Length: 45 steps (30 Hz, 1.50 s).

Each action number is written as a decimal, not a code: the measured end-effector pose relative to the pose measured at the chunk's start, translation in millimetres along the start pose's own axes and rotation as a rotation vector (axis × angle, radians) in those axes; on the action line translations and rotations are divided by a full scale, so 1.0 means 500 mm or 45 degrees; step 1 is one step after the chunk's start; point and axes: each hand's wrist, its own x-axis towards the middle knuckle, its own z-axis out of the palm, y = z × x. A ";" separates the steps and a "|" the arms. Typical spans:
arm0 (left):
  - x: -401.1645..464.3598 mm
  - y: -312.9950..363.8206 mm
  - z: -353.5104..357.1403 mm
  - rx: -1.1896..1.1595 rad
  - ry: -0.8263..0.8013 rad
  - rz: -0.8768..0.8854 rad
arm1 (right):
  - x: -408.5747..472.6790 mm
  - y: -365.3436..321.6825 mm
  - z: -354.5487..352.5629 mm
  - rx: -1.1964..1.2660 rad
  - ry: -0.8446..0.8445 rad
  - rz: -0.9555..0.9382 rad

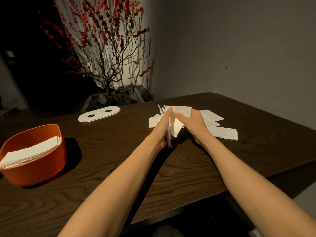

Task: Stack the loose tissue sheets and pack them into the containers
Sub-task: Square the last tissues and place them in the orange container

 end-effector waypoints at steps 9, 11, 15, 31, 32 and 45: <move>0.025 -0.008 -0.017 -0.208 0.132 0.022 | 0.003 0.005 0.001 -0.208 0.160 -0.108; 0.029 -0.008 -0.015 -0.147 0.117 0.031 | -0.002 0.006 0.004 -0.290 0.209 -0.264; 0.027 -0.010 -0.007 -0.247 0.050 0.046 | -0.016 0.004 0.016 -0.378 0.076 -0.431; 0.037 -0.007 -0.031 -0.551 0.005 -0.095 | -0.017 0.007 0.028 -0.494 0.156 -0.431; 0.041 -0.009 -0.032 -0.565 0.014 -0.119 | -0.019 0.005 0.025 -0.571 0.182 -0.448; 0.013 -0.002 -0.041 -0.669 -0.142 -0.163 | -0.028 0.020 0.005 -1.031 -0.327 -0.871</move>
